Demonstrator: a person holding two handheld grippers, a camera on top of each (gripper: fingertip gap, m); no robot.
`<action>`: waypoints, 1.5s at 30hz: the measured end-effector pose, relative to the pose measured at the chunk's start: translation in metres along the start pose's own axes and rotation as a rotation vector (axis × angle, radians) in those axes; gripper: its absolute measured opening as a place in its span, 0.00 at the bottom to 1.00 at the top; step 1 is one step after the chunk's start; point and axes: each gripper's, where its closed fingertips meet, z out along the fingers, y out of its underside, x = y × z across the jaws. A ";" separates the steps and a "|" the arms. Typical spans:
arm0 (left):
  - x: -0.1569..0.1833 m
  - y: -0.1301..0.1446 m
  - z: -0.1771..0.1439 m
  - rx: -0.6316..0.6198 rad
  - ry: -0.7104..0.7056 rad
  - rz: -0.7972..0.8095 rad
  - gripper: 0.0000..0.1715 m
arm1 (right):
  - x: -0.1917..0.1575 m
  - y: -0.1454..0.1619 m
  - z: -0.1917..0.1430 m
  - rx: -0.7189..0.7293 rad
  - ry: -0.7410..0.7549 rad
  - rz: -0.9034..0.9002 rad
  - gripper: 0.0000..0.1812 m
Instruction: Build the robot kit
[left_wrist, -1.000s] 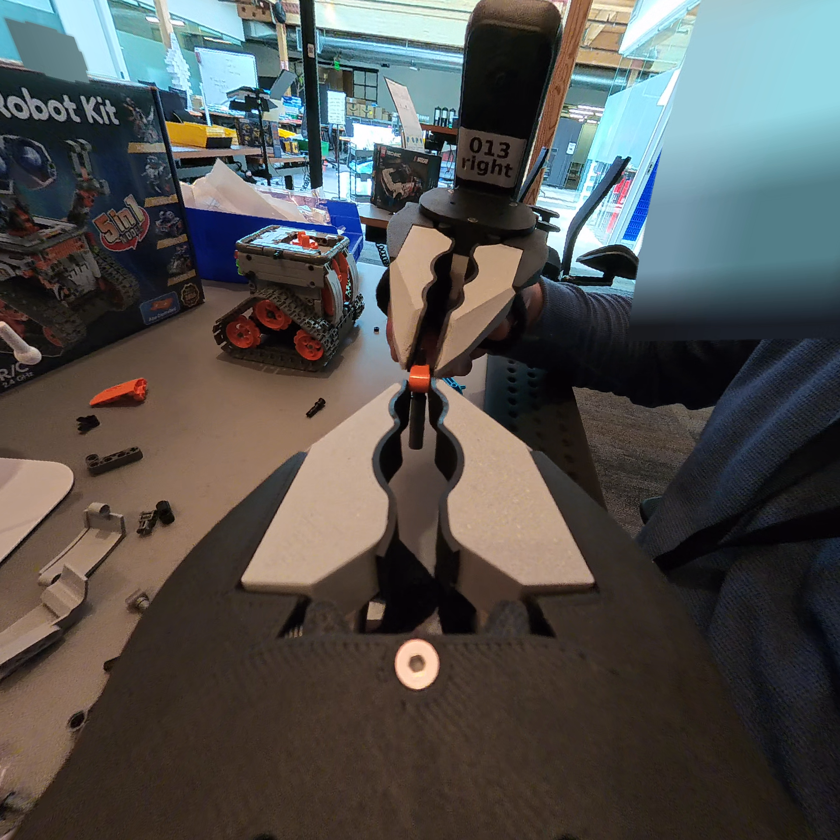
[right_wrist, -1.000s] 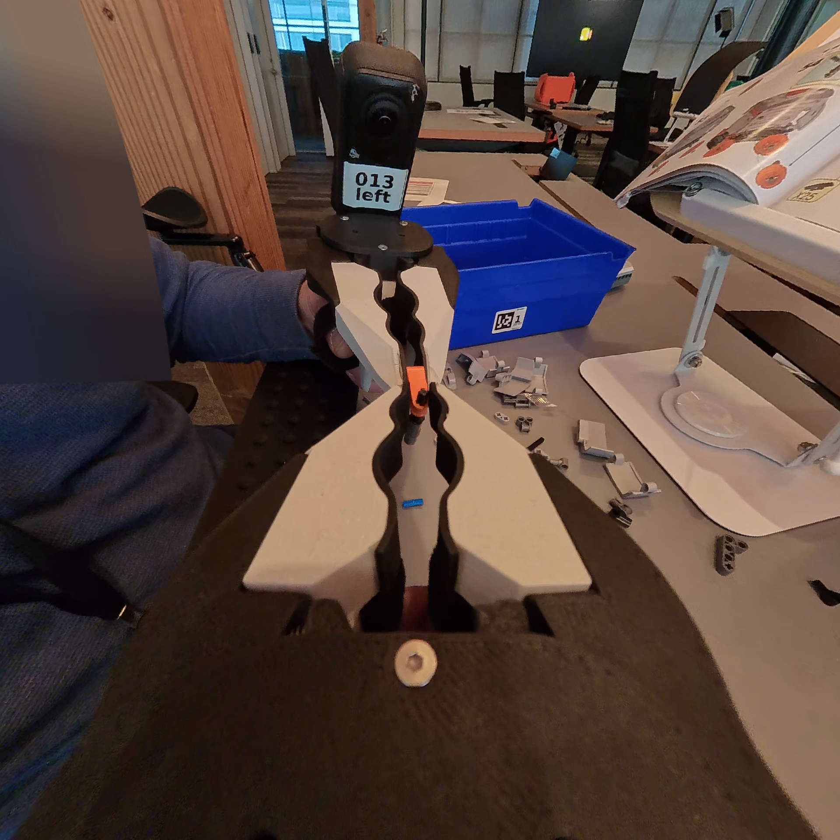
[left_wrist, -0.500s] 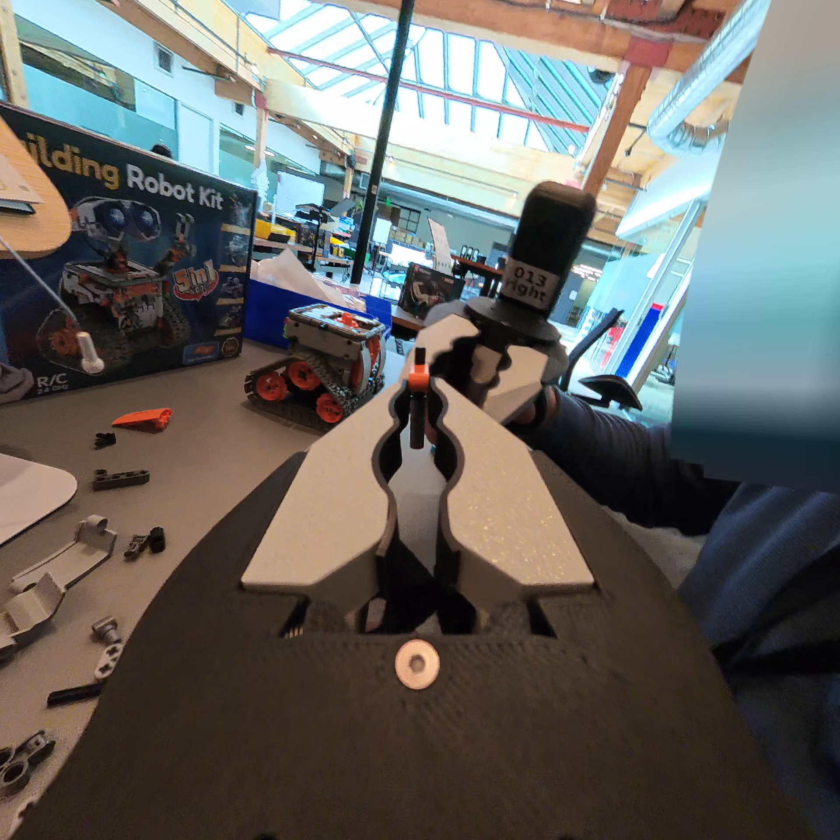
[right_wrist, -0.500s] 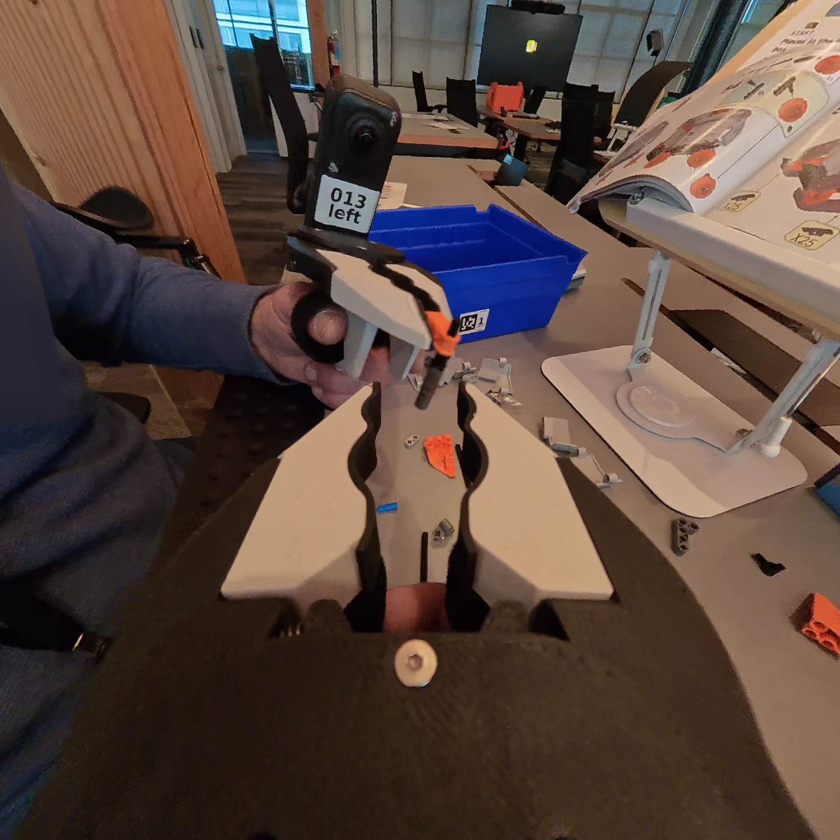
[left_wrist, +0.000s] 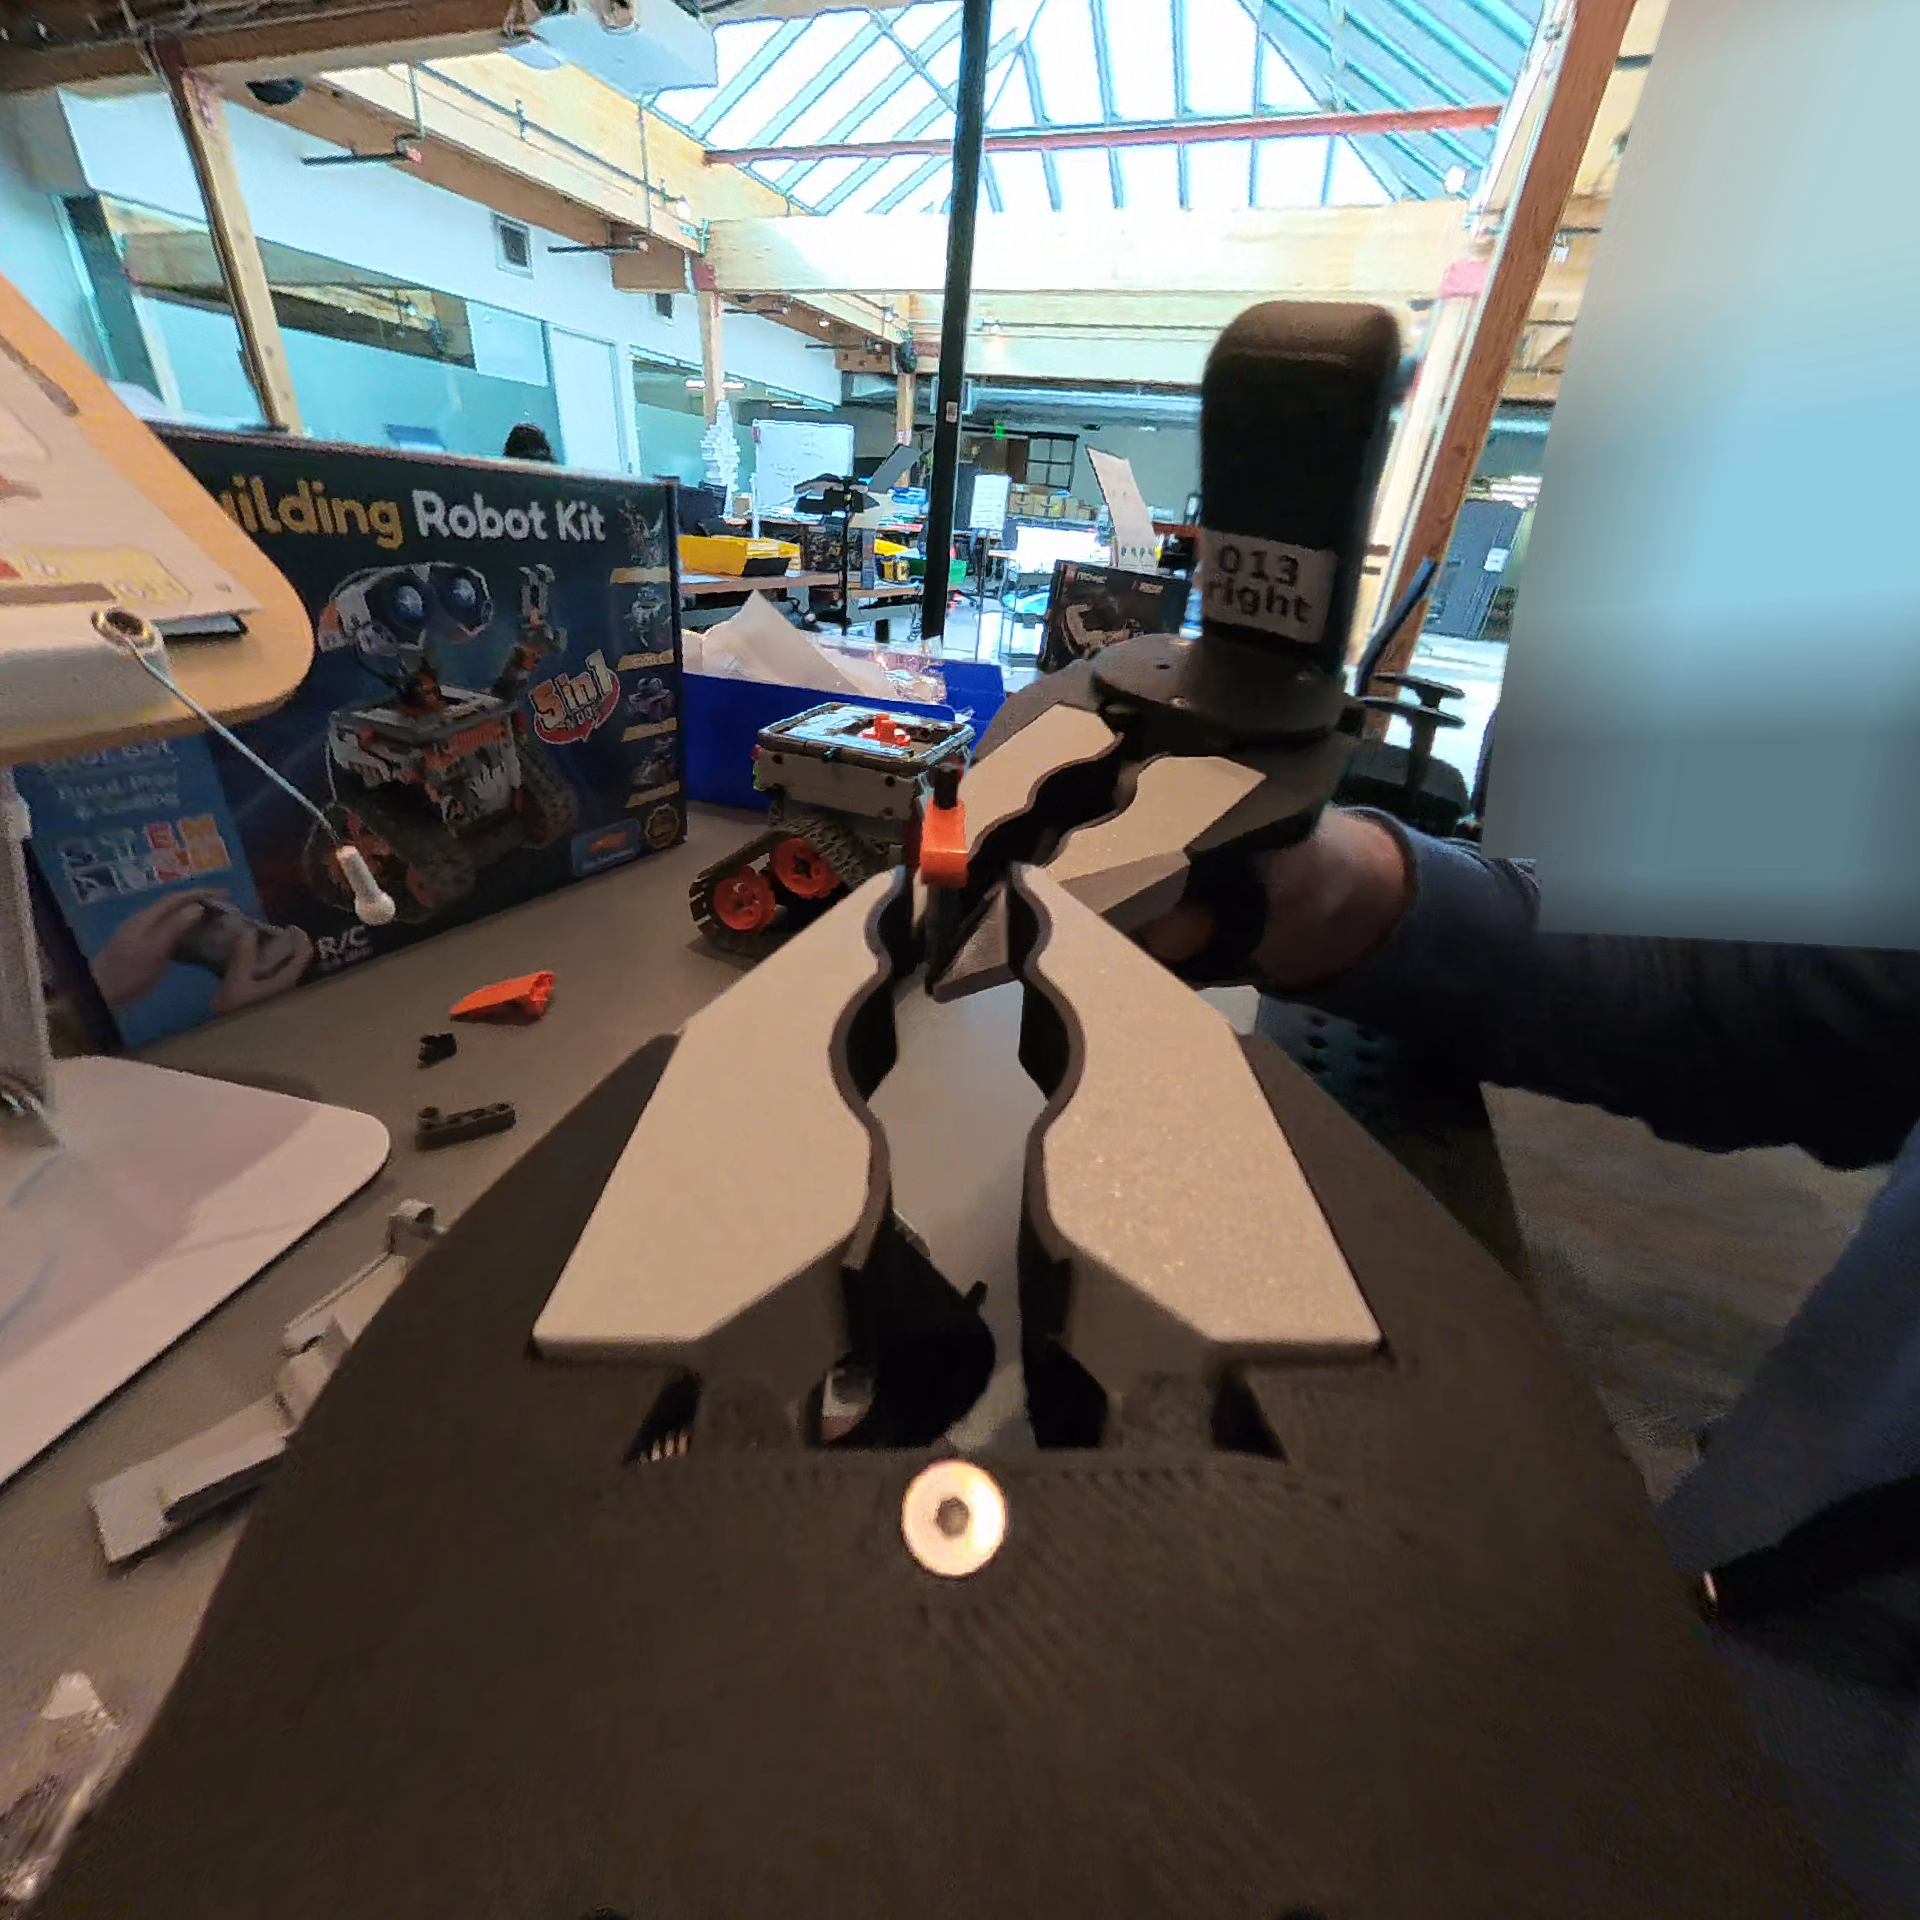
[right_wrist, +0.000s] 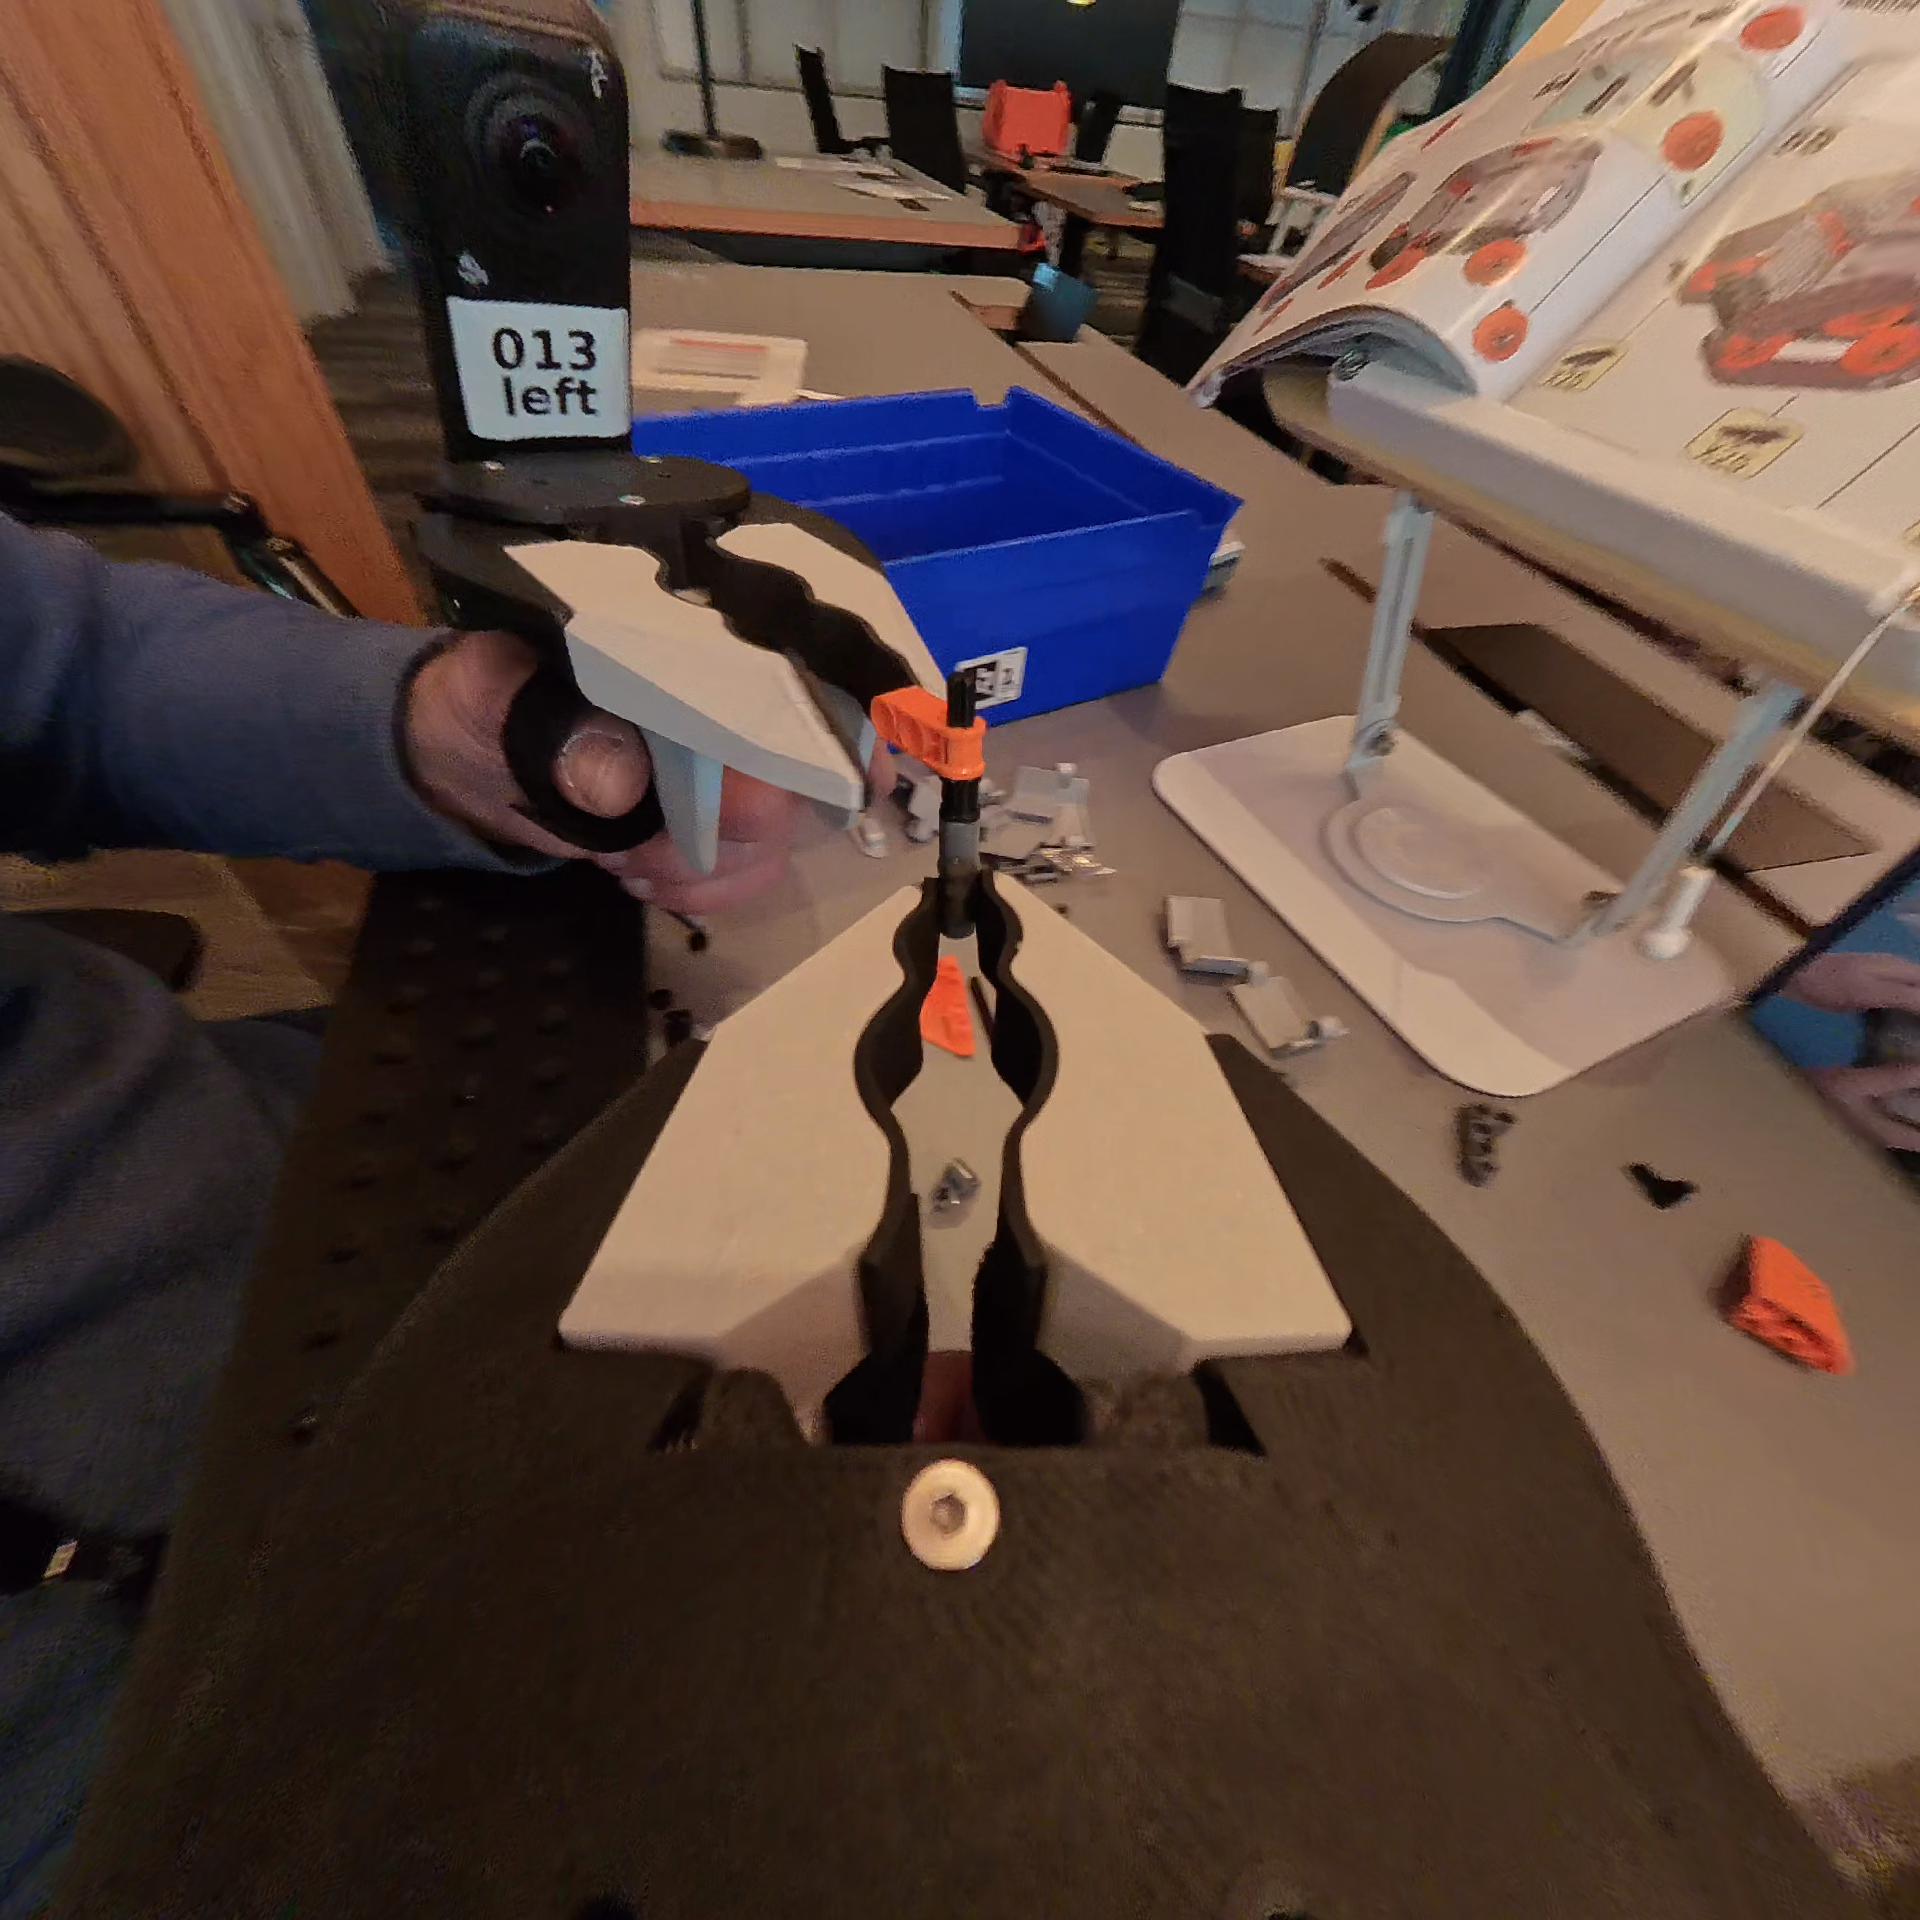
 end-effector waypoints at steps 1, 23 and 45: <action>0.002 -0.001 -0.002 -0.005 0.017 0.021 0.12 | -0.002 0.000 -0.001 0.010 -0.043 0.040 0.02; 0.061 0.002 -0.001 -0.011 0.456 -0.180 0.04 | -0.071 -0.009 -0.030 0.098 -0.677 0.228 0.02; -0.020 -0.018 0.029 0.316 -0.012 -0.643 0.03 | 0.027 -0.029 -0.014 0.002 0.660 -0.658 0.04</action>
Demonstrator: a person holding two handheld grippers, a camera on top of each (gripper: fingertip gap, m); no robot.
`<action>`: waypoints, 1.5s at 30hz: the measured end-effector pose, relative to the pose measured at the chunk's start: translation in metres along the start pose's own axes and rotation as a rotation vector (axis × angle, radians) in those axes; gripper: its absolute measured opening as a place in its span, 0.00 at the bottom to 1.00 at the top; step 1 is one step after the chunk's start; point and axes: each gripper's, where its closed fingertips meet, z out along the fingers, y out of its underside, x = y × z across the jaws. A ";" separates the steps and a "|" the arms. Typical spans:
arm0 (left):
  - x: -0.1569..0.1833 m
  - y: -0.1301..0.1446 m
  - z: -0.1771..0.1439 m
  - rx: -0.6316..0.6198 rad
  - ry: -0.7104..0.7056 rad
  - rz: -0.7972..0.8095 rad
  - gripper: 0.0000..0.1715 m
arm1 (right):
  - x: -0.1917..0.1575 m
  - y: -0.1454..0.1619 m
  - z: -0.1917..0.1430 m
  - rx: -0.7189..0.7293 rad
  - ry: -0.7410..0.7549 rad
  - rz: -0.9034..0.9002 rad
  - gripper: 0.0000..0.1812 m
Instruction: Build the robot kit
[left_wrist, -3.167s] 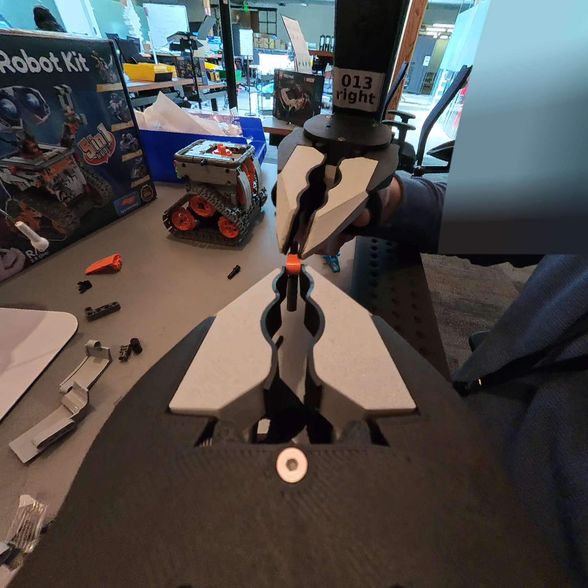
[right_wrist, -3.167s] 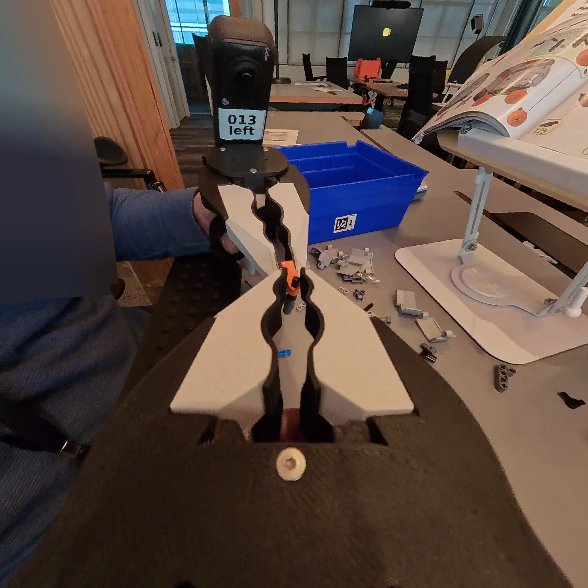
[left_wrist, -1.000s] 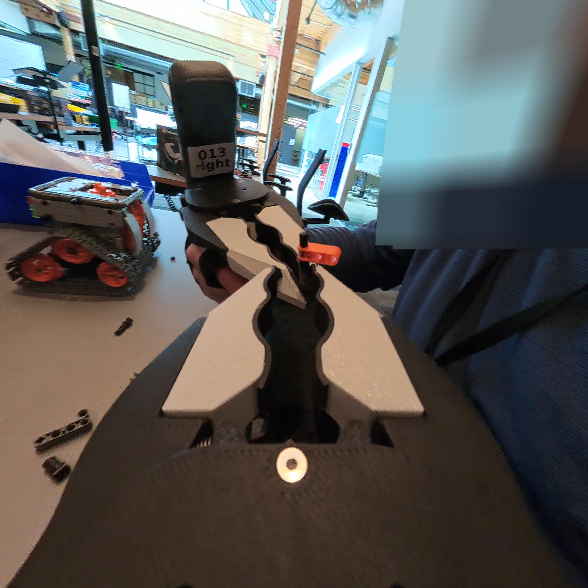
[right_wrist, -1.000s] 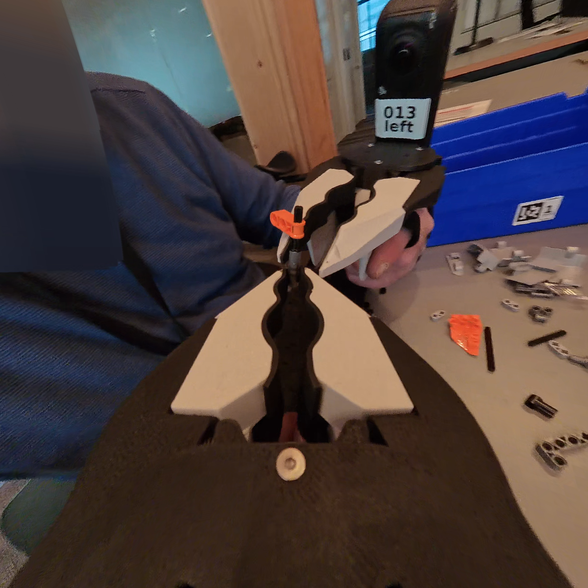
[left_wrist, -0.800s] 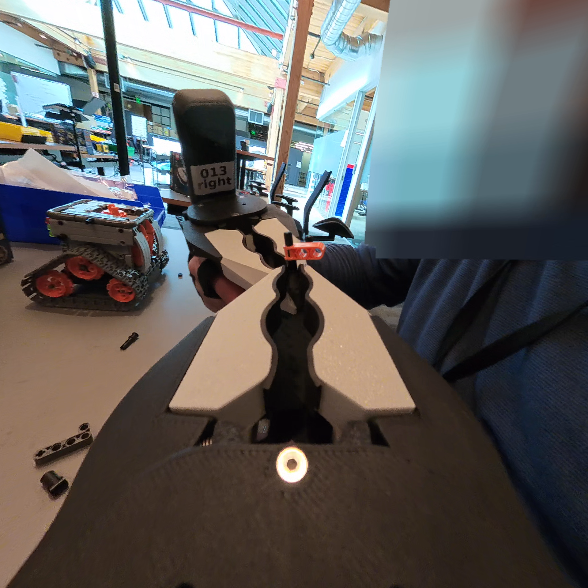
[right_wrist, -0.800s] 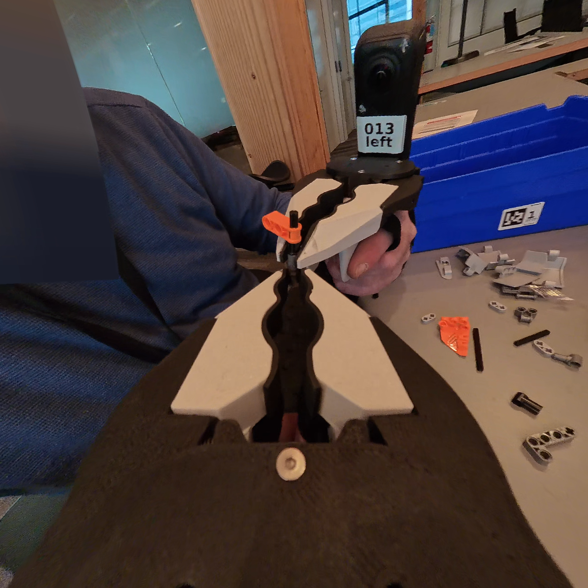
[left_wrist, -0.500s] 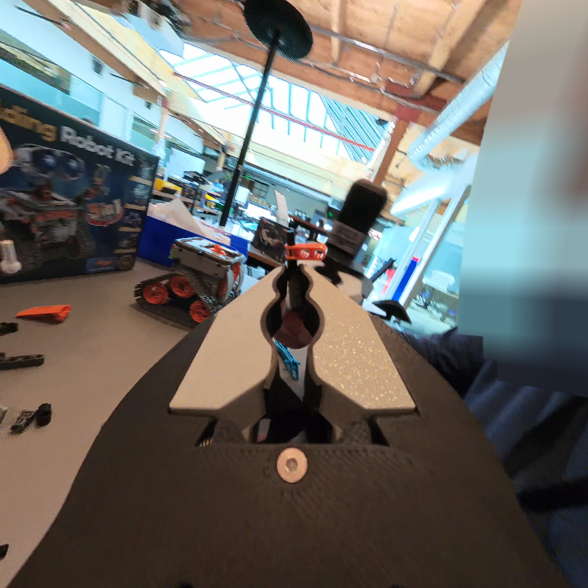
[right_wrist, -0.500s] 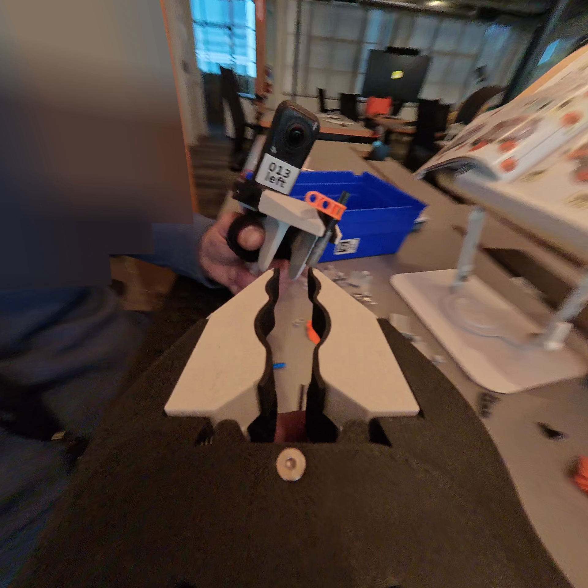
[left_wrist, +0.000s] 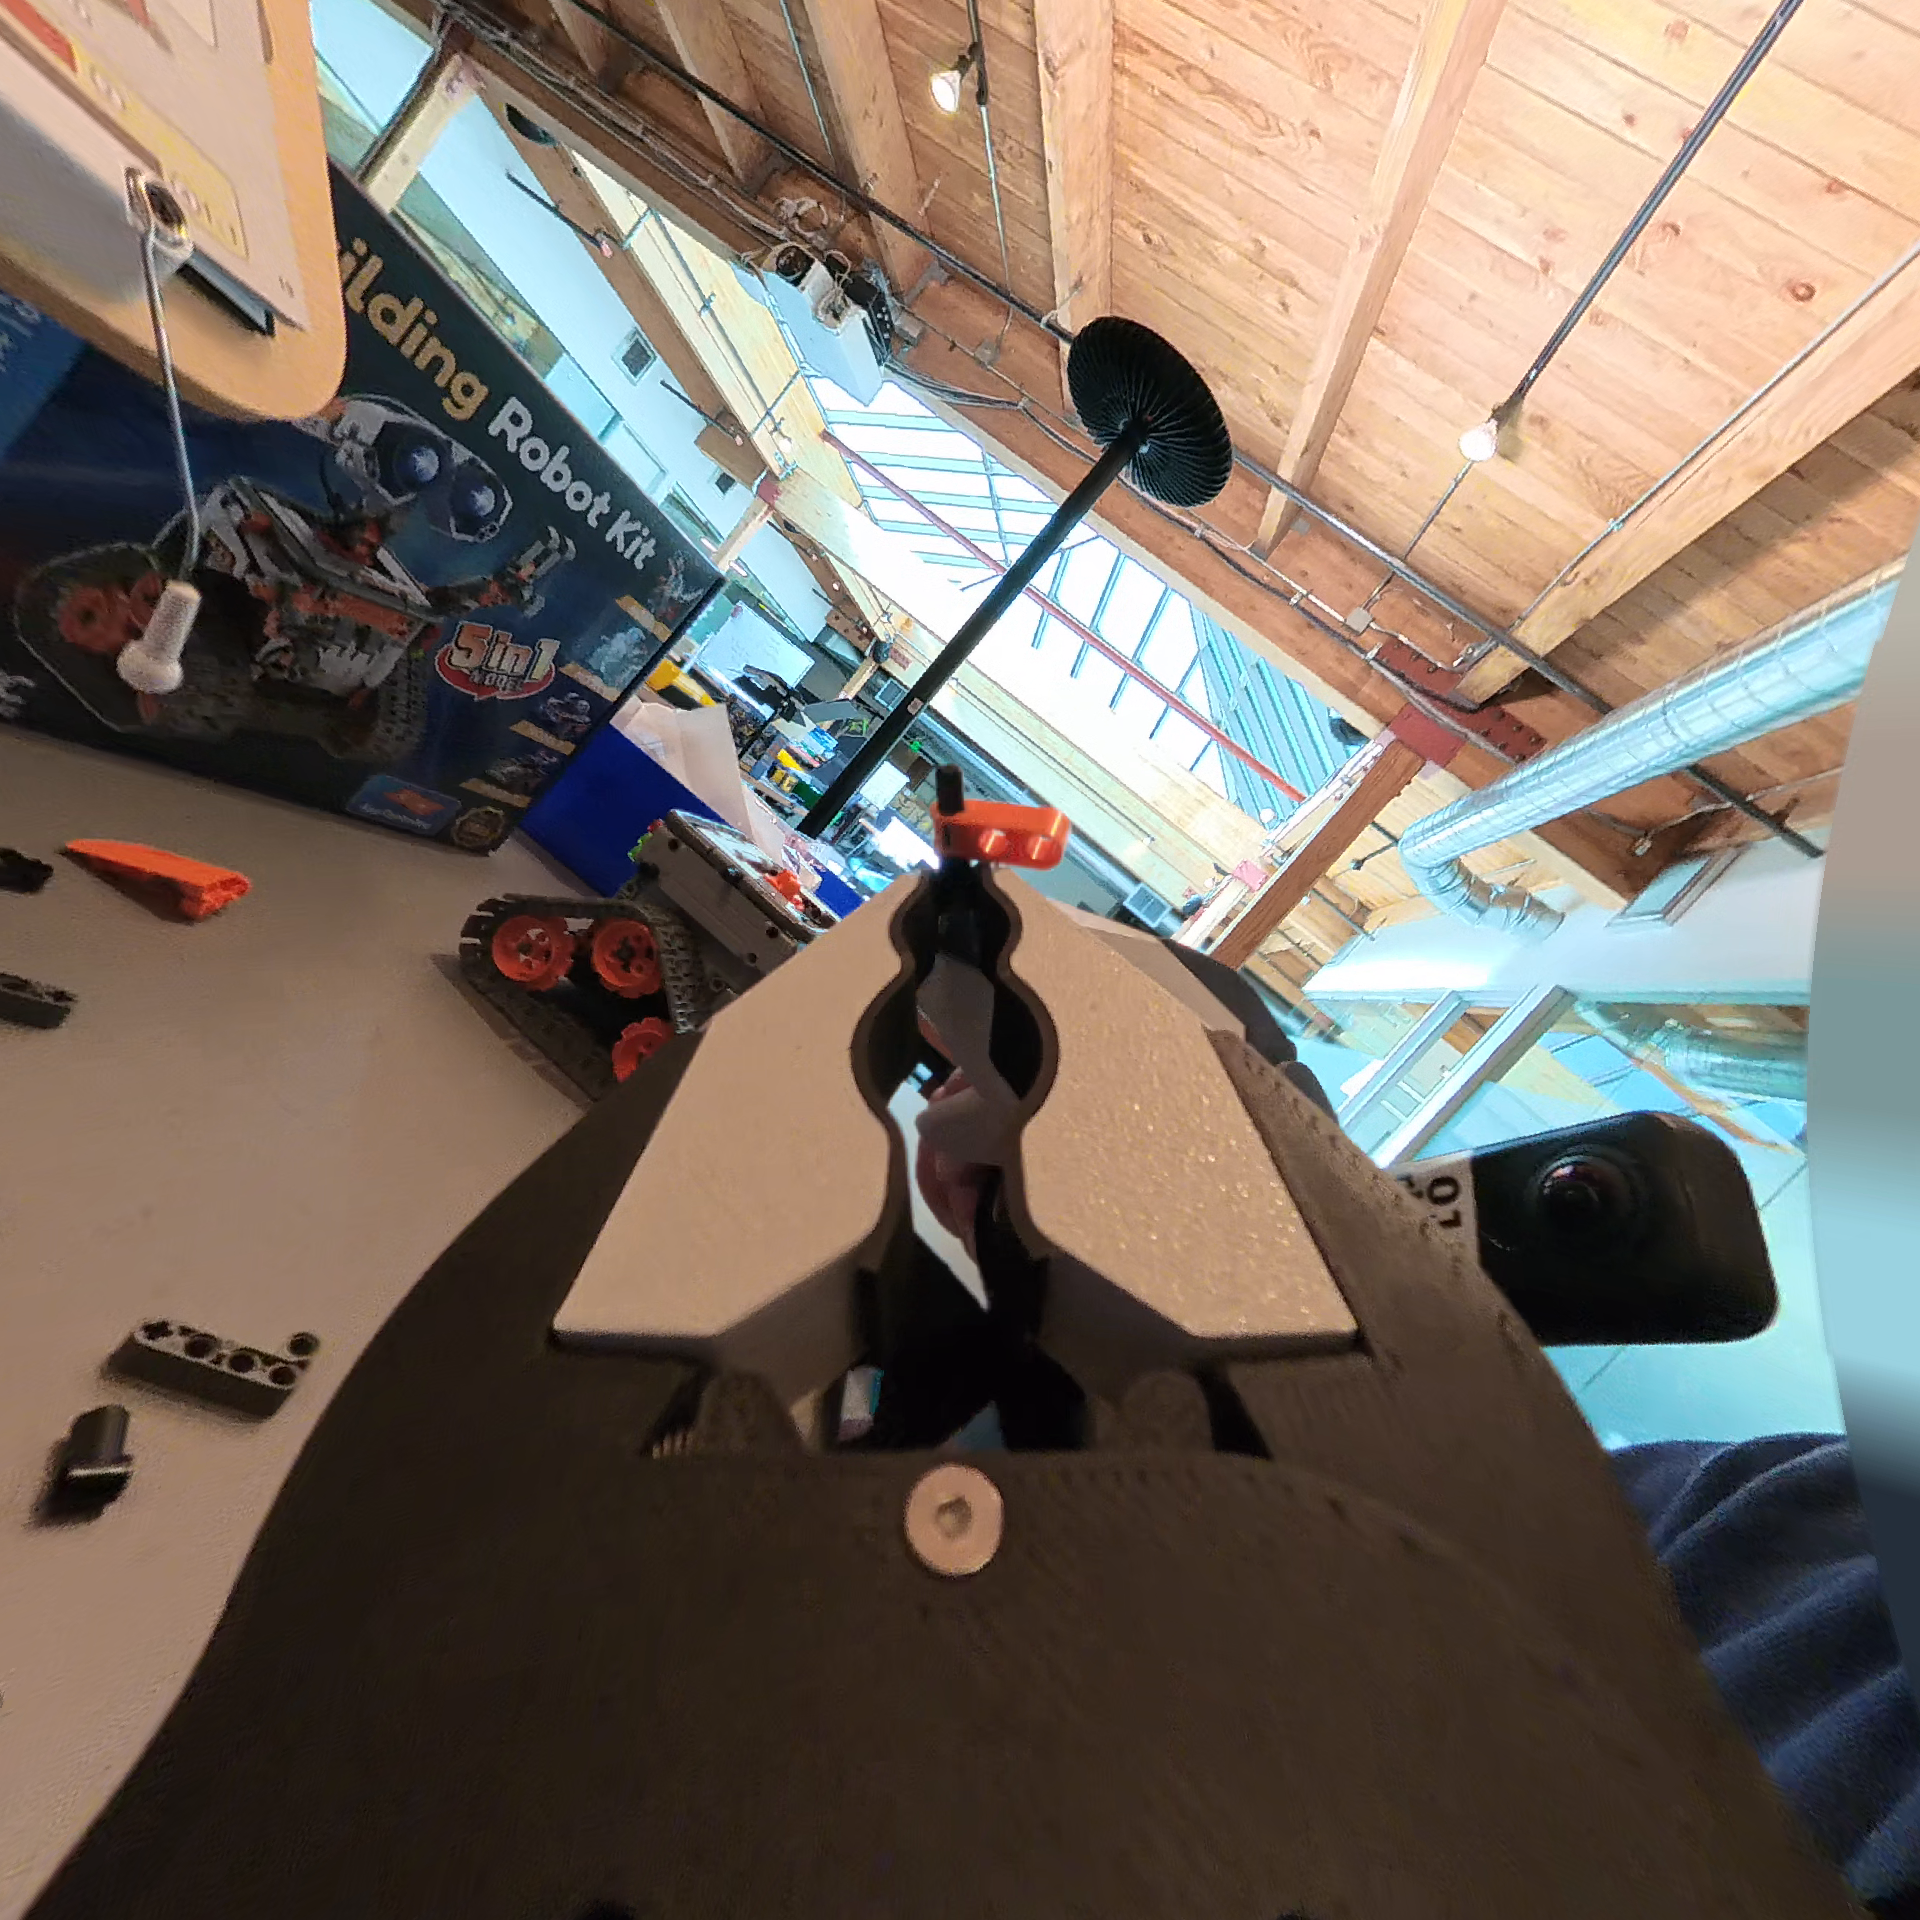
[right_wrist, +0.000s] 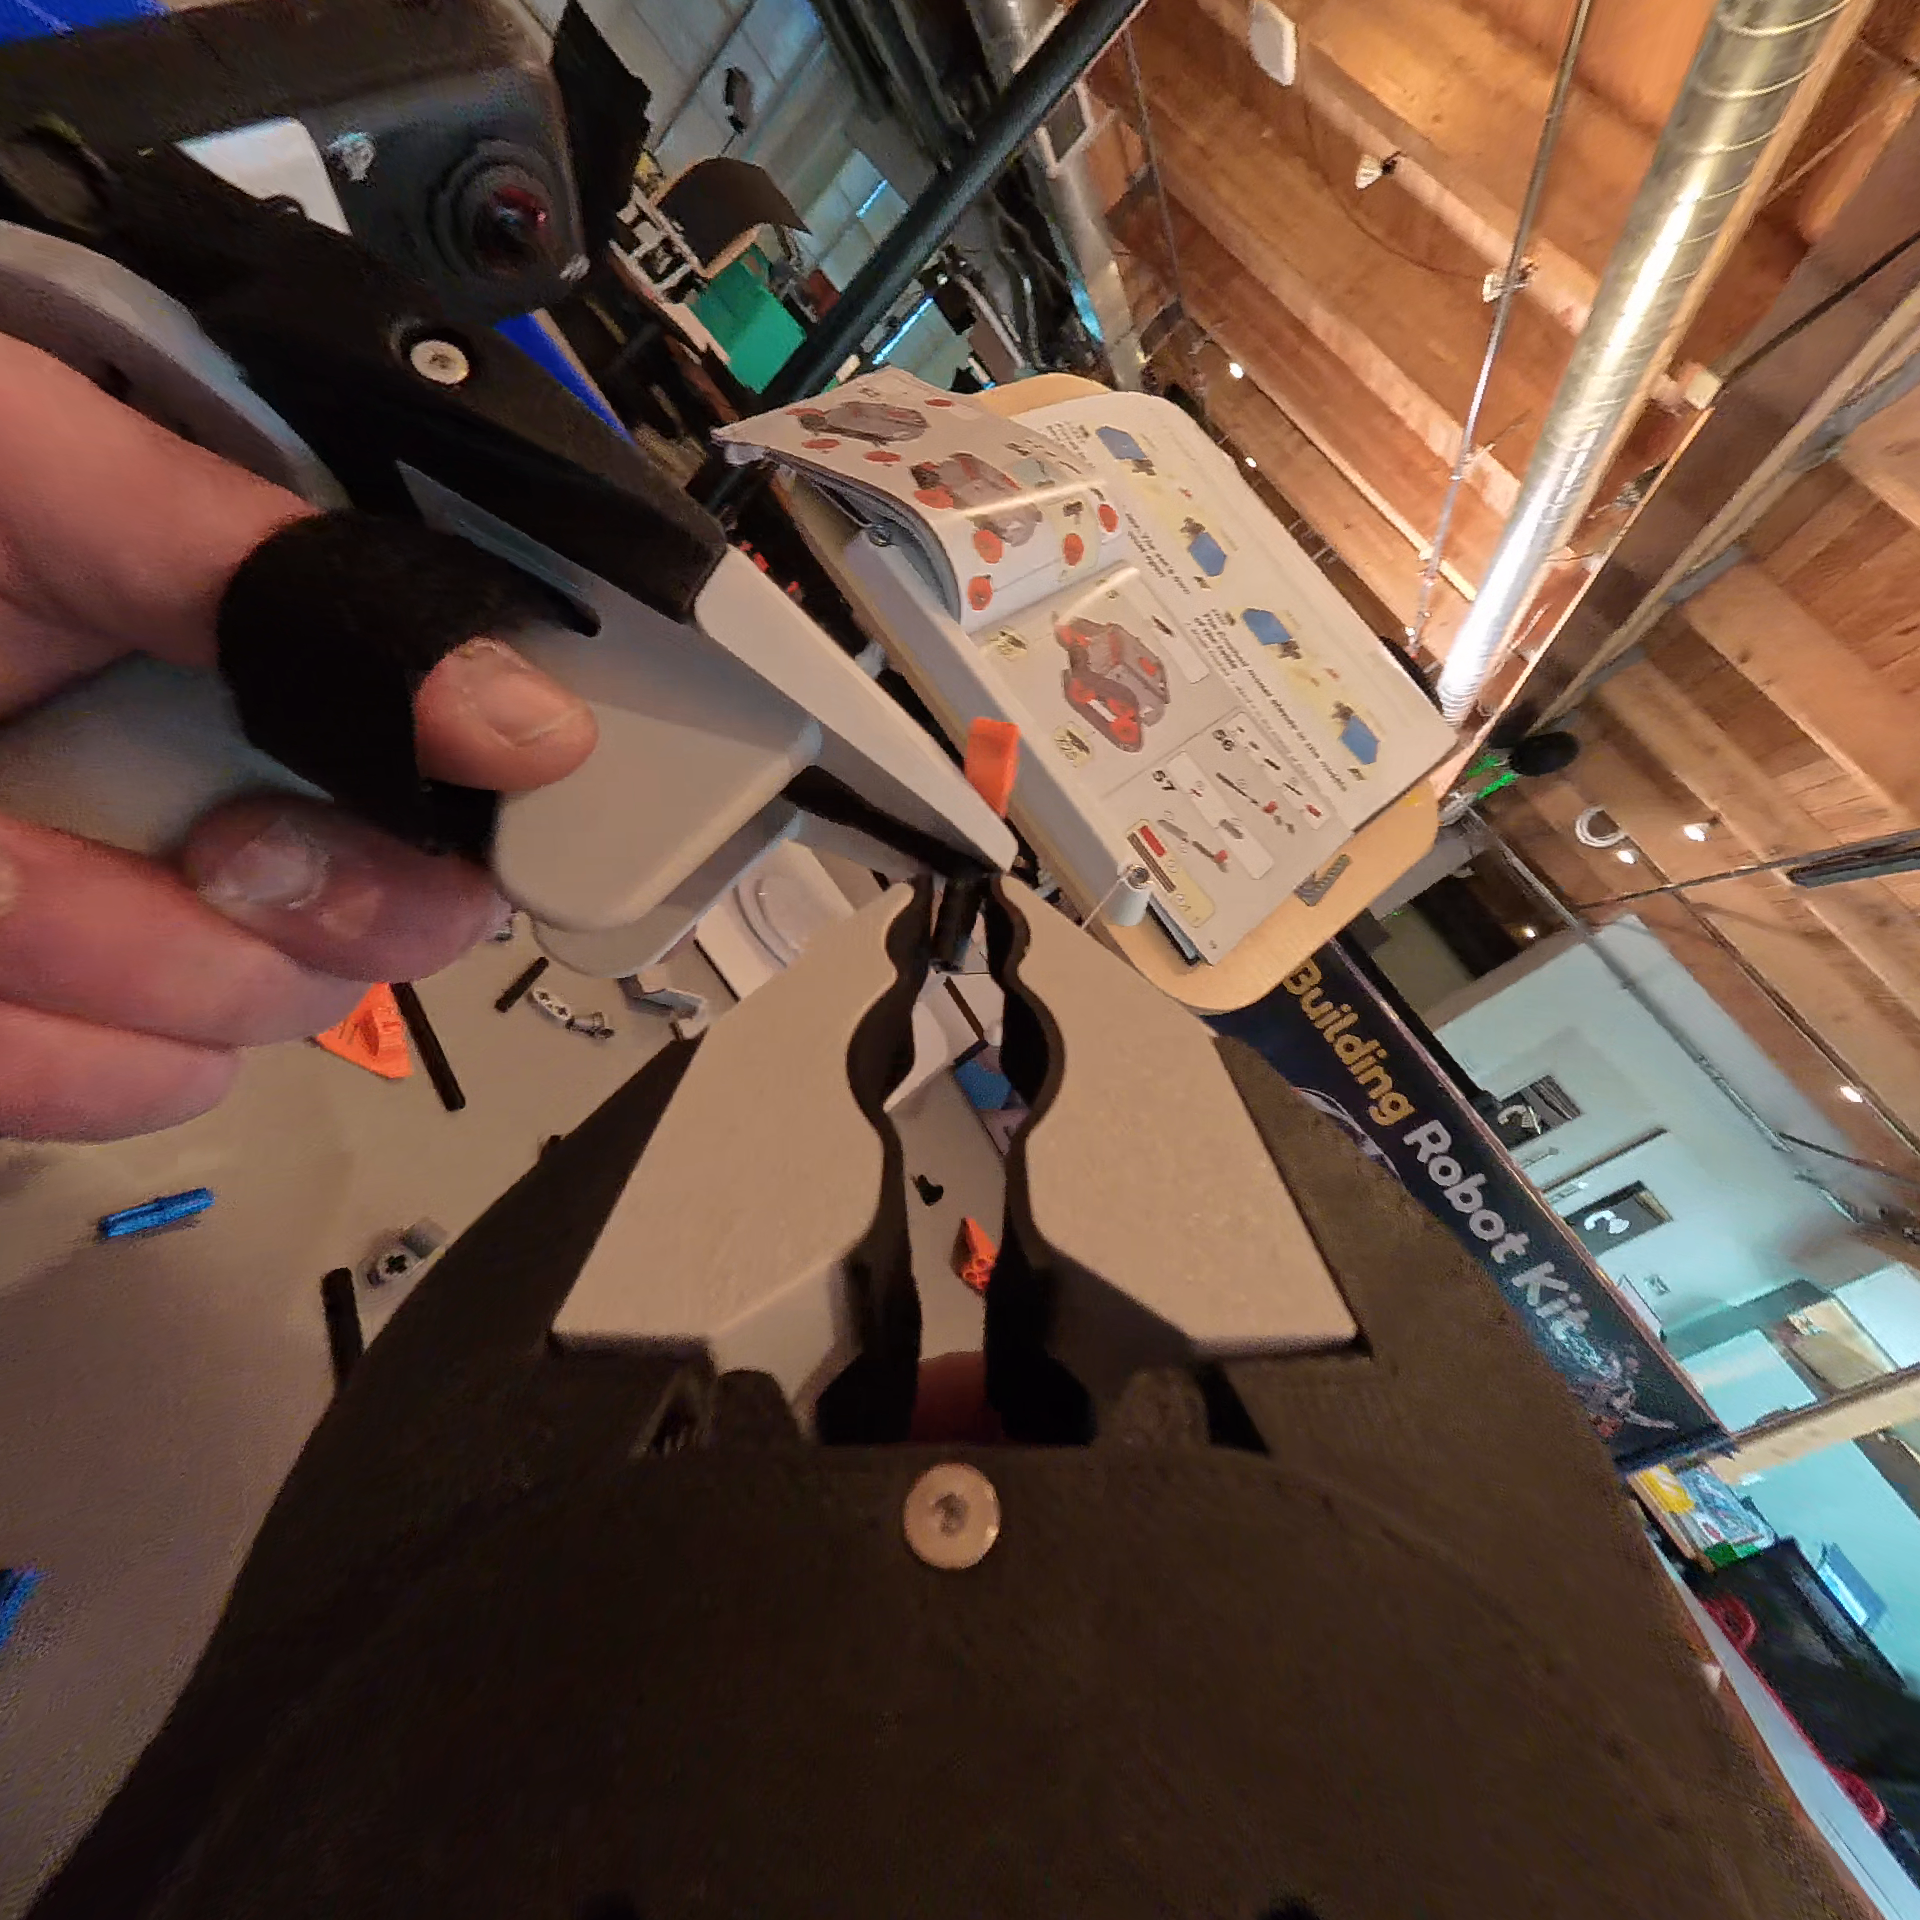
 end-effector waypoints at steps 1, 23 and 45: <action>0.001 0.001 0.001 0.004 0.009 -0.025 0.03 | 0.002 0.000 -0.001 0.005 0.003 0.004 0.03; -0.034 0.016 -0.032 -0.350 -0.197 0.582 0.16 | -0.004 0.063 -0.017 -0.106 -0.534 0.578 0.02; -0.046 0.004 -0.061 -0.533 -0.347 0.862 0.14 | -0.019 0.088 -0.018 -0.250 -0.549 0.552 0.02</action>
